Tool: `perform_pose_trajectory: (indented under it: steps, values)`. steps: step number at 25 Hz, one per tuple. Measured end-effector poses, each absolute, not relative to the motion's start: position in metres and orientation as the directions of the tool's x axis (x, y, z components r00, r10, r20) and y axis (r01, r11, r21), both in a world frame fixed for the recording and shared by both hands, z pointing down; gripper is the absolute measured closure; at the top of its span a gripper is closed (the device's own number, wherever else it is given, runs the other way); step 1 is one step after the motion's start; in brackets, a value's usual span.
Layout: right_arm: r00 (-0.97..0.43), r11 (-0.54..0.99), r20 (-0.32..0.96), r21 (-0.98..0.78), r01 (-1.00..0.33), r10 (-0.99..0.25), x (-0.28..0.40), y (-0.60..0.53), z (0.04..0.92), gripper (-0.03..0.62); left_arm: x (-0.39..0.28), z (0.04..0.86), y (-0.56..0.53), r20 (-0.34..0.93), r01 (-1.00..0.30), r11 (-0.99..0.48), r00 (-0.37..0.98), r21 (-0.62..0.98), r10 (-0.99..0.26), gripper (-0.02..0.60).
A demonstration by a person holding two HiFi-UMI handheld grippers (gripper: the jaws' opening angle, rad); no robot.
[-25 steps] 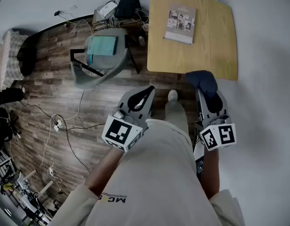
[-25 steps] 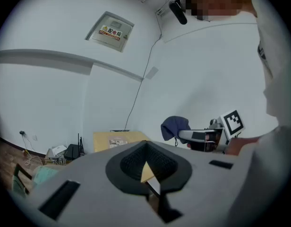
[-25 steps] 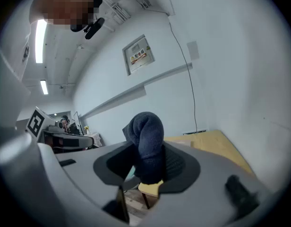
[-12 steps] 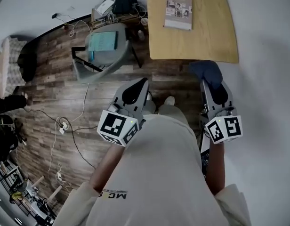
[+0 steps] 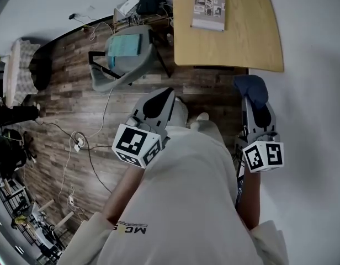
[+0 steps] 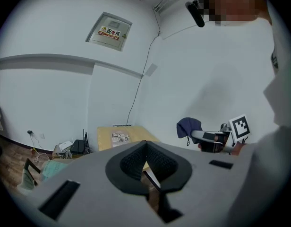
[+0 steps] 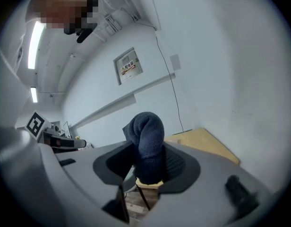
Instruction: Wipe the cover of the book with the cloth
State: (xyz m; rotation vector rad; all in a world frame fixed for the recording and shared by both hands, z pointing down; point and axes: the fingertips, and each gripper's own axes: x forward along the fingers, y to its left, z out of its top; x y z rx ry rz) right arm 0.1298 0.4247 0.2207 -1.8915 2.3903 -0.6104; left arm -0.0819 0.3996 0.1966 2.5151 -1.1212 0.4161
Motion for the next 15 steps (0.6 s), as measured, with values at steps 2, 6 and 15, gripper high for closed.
perform_pose_trajectory:
  steps: [2,6,15]
  values:
    - [-0.259,0.179,0.211,-0.336,-0.925,-0.943,0.133,0.427,0.222,0.431,-0.077,0.198,0.399,0.411,-0.755,-0.626,0.643,0.197,-0.647,0.572]
    - [-0.265,0.182,0.231,-0.325,-0.928,-0.936,0.135,0.407,0.225,0.431,-0.066,0.199,0.375,0.408,-0.74,-0.643,0.659,0.2,-0.632,0.572]
    - [-0.265,0.17,0.278,-0.323,-0.931,-0.923,0.119,0.299,0.231,0.431,-0.061,0.221,0.266,0.431,-0.7,-0.67,0.699,0.25,-0.57,0.572]
